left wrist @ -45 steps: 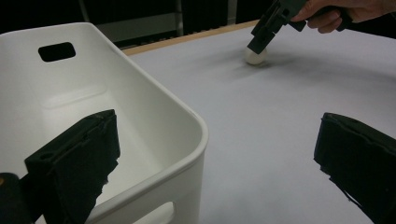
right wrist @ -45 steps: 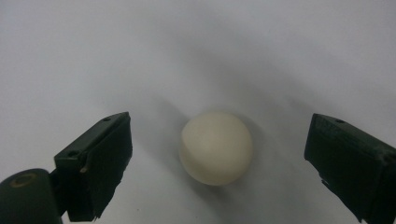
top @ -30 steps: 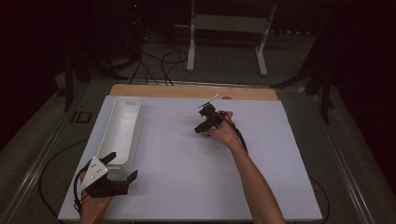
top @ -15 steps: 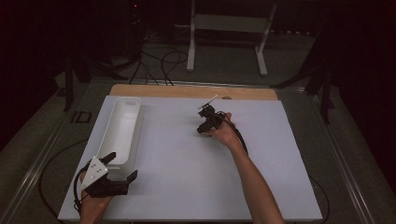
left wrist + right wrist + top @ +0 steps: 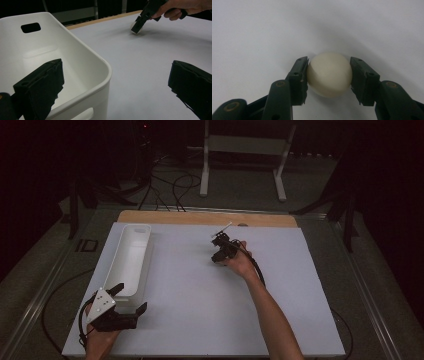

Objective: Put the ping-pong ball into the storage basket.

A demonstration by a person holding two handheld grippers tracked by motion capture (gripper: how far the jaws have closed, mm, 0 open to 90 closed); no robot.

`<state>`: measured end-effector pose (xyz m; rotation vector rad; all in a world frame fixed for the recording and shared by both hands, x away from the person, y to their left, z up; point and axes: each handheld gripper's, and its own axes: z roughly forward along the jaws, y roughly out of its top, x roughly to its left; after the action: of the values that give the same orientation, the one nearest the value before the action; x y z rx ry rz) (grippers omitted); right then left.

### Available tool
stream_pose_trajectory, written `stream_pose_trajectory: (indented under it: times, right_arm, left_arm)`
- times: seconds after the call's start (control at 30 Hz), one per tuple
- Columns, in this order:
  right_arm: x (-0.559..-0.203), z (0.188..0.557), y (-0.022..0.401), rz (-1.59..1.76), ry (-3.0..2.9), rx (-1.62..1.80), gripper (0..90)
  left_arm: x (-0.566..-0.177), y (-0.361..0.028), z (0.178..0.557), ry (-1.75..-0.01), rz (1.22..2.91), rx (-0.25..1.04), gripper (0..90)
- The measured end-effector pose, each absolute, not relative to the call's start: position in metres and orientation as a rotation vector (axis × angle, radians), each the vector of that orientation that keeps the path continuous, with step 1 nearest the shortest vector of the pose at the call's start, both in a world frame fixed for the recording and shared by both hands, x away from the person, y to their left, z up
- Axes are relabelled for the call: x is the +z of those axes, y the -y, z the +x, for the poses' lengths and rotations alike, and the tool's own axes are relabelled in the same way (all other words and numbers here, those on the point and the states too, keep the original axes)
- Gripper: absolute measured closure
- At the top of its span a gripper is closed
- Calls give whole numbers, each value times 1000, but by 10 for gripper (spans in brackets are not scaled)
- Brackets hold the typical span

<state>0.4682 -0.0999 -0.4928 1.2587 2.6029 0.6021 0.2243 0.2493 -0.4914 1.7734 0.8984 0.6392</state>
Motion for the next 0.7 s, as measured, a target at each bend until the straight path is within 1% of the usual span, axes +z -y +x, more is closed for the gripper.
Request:
stream_pose_trajectory:
  times: [0.7]
  right_arm:
    - [-478, 463, 105, 1240, -2596, 604, 501]
  left_arm:
    - [-491, -249, 224, -899, 1774, 640, 9]
